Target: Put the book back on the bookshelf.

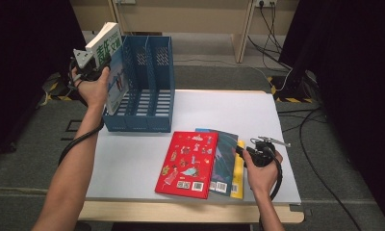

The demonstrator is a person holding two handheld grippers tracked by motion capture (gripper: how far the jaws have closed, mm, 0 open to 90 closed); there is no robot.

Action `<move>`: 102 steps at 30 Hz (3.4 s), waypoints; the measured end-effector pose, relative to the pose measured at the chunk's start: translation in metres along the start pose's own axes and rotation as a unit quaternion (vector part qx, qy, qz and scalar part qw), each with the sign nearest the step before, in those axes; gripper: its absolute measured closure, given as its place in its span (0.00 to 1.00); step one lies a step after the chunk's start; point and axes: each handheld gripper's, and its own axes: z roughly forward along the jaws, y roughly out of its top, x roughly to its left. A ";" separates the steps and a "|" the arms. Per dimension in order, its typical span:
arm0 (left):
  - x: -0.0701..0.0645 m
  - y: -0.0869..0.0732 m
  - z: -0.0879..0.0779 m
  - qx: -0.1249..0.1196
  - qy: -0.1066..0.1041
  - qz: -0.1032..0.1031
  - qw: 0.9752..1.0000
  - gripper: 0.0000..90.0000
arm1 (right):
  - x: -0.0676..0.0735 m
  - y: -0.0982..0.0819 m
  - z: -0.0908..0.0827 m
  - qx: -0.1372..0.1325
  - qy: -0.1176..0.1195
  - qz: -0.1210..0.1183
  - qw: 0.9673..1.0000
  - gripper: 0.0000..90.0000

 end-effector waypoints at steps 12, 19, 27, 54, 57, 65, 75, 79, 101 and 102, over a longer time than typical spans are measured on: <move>-0.003 -0.007 0.007 -0.001 0.004 -0.006 1.000 0.82 | -0.004 -0.003 0.001 0.000 -0.002 -0.002 1.000 0.58; -0.005 -0.007 0.010 -0.005 0.002 -0.007 1.000 0.82 | -0.003 -0.003 0.000 0.001 -0.001 0.002 1.000 0.58; -0.006 -0.012 0.014 -0.001 0.004 -0.012 1.000 0.82 | -0.007 -0.005 0.001 0.002 -0.004 -0.004 1.000 0.58; -0.006 -0.049 0.013 0.037 0.002 -0.020 0.999 0.81 | -0.007 -0.009 0.003 0.006 -0.002 -0.003 1.000 0.57; -0.005 -0.056 0.010 0.049 0.004 -0.014 0.999 0.81 | -0.006 -0.009 0.003 0.007 -0.001 -0.004 1.000 0.57; -0.004 -0.064 0.001 0.066 -0.004 0.002 0.998 0.81 | -0.003 -0.009 0.004 0.006 -0.001 -0.005 1.000 0.57; -0.004 -0.066 -0.012 0.077 -0.003 0.013 0.997 0.80 | 0.003 -0.011 0.005 0.010 0.003 -0.003 1.000 0.56; -0.004 -0.062 -0.016 0.071 -0.003 0.008 0.997 0.78 | 0.003 -0.011 0.004 0.006 0.003 -0.008 1.000 0.56; -0.007 -0.054 -0.028 0.122 -0.048 -0.023 0.991 0.64 | 0.004 -0.010 0.003 0.007 0.004 -0.008 1.000 0.56; -0.007 -0.054 -0.027 0.123 -0.048 -0.023 0.991 0.64 | 0.004 -0.010 0.003 0.007 0.006 -0.007 1.000 0.55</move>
